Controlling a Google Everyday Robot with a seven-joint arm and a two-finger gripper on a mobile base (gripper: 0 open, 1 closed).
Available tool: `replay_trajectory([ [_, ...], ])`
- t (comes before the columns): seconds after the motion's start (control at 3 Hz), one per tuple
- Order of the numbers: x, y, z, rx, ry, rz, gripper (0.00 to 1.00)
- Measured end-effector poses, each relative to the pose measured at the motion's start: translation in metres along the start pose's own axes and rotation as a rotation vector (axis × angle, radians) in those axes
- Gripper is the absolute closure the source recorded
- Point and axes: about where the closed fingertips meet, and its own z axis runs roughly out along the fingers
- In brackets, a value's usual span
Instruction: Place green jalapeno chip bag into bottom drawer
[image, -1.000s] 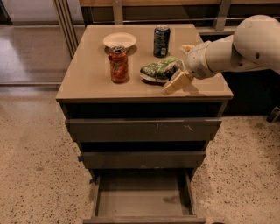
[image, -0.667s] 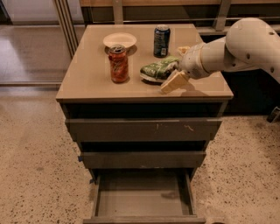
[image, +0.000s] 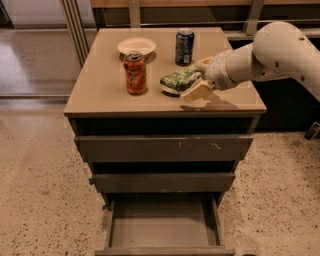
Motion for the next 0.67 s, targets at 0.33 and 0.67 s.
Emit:
replay_trajectory([
  [0.33,0.0,0.0,0.0,0.0,0.0,0.0,0.58],
  [0.67,0.0,0.0,0.0001,0.0,0.0,0.0,0.81],
])
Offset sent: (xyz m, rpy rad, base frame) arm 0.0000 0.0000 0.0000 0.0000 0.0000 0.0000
